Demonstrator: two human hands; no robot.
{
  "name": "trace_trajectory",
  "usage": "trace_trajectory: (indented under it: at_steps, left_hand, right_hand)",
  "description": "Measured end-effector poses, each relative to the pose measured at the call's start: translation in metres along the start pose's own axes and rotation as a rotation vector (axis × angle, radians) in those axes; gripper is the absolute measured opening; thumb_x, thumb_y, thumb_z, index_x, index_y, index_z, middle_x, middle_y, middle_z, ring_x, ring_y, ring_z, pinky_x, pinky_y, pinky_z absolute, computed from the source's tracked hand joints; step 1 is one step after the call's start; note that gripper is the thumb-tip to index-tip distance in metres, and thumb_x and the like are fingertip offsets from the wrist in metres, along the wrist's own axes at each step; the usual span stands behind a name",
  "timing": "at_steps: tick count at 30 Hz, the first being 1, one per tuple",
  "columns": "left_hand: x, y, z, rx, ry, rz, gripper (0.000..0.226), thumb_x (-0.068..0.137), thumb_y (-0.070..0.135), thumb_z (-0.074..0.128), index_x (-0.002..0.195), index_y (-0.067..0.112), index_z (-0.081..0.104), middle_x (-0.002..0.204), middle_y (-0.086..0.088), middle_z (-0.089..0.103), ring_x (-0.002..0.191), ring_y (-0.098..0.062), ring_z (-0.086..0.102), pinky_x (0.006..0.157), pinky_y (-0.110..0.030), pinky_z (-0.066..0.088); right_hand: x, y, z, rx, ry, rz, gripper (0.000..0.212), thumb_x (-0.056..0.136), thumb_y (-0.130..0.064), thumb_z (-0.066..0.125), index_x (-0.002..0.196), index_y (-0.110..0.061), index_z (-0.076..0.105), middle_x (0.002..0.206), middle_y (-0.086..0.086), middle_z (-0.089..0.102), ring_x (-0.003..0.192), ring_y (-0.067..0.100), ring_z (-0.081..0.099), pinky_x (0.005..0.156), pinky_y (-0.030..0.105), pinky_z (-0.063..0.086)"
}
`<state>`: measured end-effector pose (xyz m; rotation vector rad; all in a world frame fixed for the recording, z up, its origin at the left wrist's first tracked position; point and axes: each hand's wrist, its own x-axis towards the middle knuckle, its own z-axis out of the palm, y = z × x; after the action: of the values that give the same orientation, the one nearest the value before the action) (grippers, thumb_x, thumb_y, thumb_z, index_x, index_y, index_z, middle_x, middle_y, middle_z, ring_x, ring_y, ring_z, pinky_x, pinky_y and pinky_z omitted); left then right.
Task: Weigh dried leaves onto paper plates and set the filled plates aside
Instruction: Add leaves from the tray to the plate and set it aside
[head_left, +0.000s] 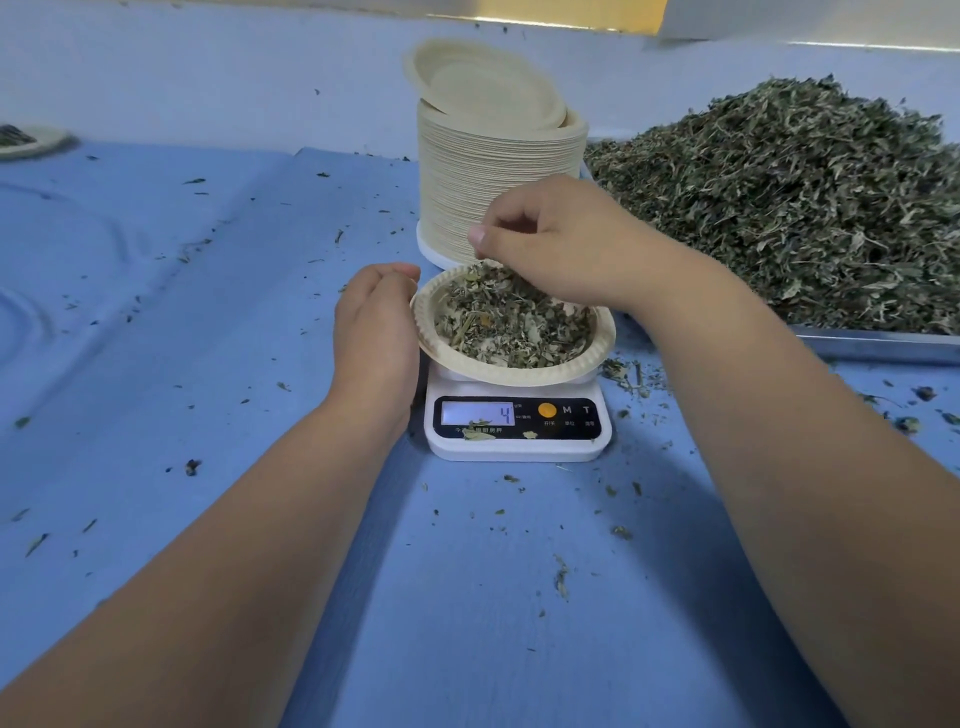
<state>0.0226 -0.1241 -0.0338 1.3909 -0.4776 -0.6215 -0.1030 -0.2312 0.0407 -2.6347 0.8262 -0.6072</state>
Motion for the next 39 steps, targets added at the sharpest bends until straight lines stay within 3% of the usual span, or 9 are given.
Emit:
trace_trajectory:
  at_steps: [7, 12, 18, 22, 26, 28, 32, 35, 39]
  left_hand:
    - [-0.001, 0.001, 0.000, 0.004, 0.006, -0.005, 0.035, 0.070, 0.032, 0.049, 0.096, 0.024, 0.072, 0.110, -0.007, 0.068, 0.109, -0.032, 0.068, 0.099, -0.058, 0.054]
    - [-0.002, 0.001, -0.001, 0.006, 0.001, -0.005, 0.038, 0.069, 0.034, 0.050, 0.098, 0.023, 0.073, 0.108, -0.004, 0.066, 0.106, -0.028, 0.068, 0.098, -0.054, 0.053]
    - [-0.001, 0.001, -0.001, 0.002, -0.007, -0.005, 0.037, 0.070, 0.033, 0.051, 0.098, 0.023, 0.073, 0.103, 0.002, 0.067, 0.100, -0.023, 0.068, 0.096, -0.051, 0.055]
    - [0.000, 0.000, -0.002, -0.001, -0.011, 0.004, 0.035, 0.071, 0.032, 0.051, 0.099, 0.023, 0.072, 0.102, 0.002, 0.067, 0.095, -0.018, 0.066, 0.096, -0.050, 0.055]
    - [-0.001, 0.000, -0.002, 0.014, -0.007, 0.012, 0.038, 0.070, 0.032, 0.051, 0.100, 0.022, 0.072, 0.101, 0.004, 0.067, 0.098, -0.018, 0.066, 0.098, -0.050, 0.054]
    - [-0.001, 0.001, -0.002, 0.015, -0.009, 0.010, 0.039, 0.070, 0.032, 0.051, 0.101, 0.022, 0.072, 0.104, 0.003, 0.067, 0.105, -0.022, 0.067, 0.100, -0.052, 0.054]
    - [-0.003, 0.002, 0.000, 0.027, -0.045, 0.019, 0.040, 0.073, 0.036, 0.047, 0.105, 0.027, 0.068, 0.106, 0.002, 0.066, 0.103, -0.021, 0.067, 0.092, -0.047, 0.055]
    - [-0.003, 0.001, 0.002, 0.041, -0.088, 0.035, 0.035, 0.077, 0.038, 0.045, 0.107, 0.035, 0.063, 0.105, 0.008, 0.064, 0.099, -0.014, 0.065, 0.082, -0.037, 0.054]
    - [-0.001, -0.002, 0.002, 0.055, -0.097, 0.055, 0.022, 0.097, 0.030, 0.044, 0.110, 0.038, 0.060, 0.107, 0.013, 0.061, 0.097, -0.006, 0.062, 0.080, -0.032, 0.050]
  right_hand:
    - [-0.005, -0.005, -0.006, -0.048, -0.031, -0.040, 0.027, 0.096, -0.032, 0.063, 0.078, -0.014, 0.073, 0.069, -0.004, 0.066, 0.061, 0.004, 0.052, 0.063, 0.024, 0.044]
    - [0.000, 0.001, -0.009, -0.029, 0.075, -0.030, 0.029, 0.094, -0.031, 0.062, 0.075, -0.011, 0.071, 0.060, -0.006, 0.058, 0.054, 0.001, 0.047, 0.053, 0.014, 0.036]
    - [0.002, 0.011, -0.011, -0.026, 0.092, 0.045, 0.028, 0.092, -0.032, 0.064, 0.079, -0.011, 0.074, 0.075, 0.005, 0.070, 0.060, 0.003, 0.051, 0.054, 0.015, 0.040]
    - [0.001, 0.008, -0.011, -0.014, 0.086, 0.050, 0.029, 0.092, -0.034, 0.064, 0.078, -0.011, 0.074, 0.076, 0.008, 0.070, 0.062, 0.008, 0.053, 0.061, 0.026, 0.046]
    - [-0.002, 0.004, -0.013, -0.027, 0.070, 0.073, 0.027, 0.092, -0.032, 0.064, 0.079, -0.011, 0.074, 0.075, 0.007, 0.069, 0.063, 0.009, 0.053, 0.061, 0.026, 0.044]
    - [-0.002, 0.006, -0.017, -0.106, 0.043, 0.111, 0.023, 0.091, -0.030, 0.062, 0.081, -0.014, 0.074, 0.077, 0.002, 0.070, 0.071, 0.013, 0.060, 0.065, 0.030, 0.047]
    - [0.001, 0.016, -0.026, -0.340, -0.119, 0.287, 0.033, 0.094, -0.031, 0.051, 0.089, -0.002, 0.066, 0.087, 0.018, 0.065, 0.088, 0.039, 0.063, 0.072, 0.042, 0.052]
    - [-0.002, 0.020, -0.029, -0.370, -0.226, 0.393, 0.040, 0.100, -0.043, 0.041, 0.085, -0.011, 0.060, 0.085, 0.008, 0.063, 0.073, 0.029, 0.061, 0.062, 0.032, 0.043]
    - [-0.005, 0.020, -0.025, -0.329, -0.297, 0.497, 0.040, 0.103, -0.050, 0.036, 0.099, -0.018, 0.060, 0.089, 0.004, 0.063, 0.065, 0.022, 0.067, 0.060, 0.032, 0.052]
